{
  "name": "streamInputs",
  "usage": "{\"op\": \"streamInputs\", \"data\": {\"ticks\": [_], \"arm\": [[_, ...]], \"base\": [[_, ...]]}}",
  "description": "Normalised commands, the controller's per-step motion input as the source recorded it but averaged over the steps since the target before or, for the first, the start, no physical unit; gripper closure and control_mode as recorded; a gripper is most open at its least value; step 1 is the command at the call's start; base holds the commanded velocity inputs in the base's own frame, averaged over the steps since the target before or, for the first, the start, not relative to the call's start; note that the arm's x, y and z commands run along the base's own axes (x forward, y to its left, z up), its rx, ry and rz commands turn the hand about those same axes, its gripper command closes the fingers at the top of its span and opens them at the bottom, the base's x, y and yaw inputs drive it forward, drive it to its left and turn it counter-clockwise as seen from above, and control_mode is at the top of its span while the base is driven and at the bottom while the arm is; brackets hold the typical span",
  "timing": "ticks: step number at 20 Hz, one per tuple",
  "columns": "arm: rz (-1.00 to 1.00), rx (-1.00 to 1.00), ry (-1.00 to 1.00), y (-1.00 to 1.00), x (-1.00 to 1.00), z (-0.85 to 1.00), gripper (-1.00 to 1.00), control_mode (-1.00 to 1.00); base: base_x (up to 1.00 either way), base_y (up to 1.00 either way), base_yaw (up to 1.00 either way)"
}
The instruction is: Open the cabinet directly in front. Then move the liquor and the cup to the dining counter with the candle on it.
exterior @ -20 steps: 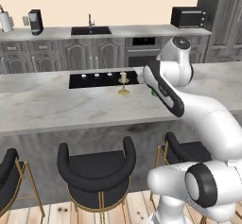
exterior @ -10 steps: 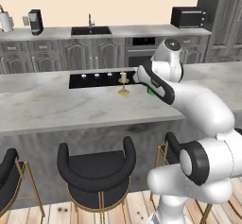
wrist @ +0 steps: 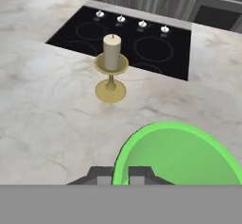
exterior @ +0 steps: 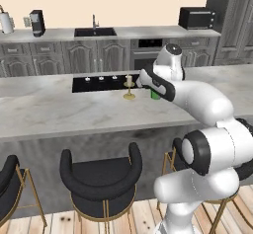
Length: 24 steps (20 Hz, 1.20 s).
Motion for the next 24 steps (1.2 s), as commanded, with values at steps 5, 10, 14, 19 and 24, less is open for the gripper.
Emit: {"op": "streamInputs", "data": {"ticks": [5, 10, 14, 19, 24], "arm": [[0.00, 0.00, 0.03, 0.00, 0.31, -0.25, 1.00, -1.00], [0.00, 0.00, 0.03, 0.00, 0.33, -0.23, 1.00, -1.00], [0.00, 0.00, 0.02, 0.00, 0.29, -0.24, 1.00, -1.00], [0.00, 0.00, 0.02, 0.00, 0.26, -0.26, 1.00, -1.00], [0.00, 0.00, 0.02, 0.00, 0.27, -0.27, 1.00, -1.00]], "base": [[0.00, 0.00, 0.00], [0.00, 0.00, 0.00], [0.00, 0.00, 0.00], [0.00, 0.00, 0.00], [0.00, 0.00, 0.00]]}}
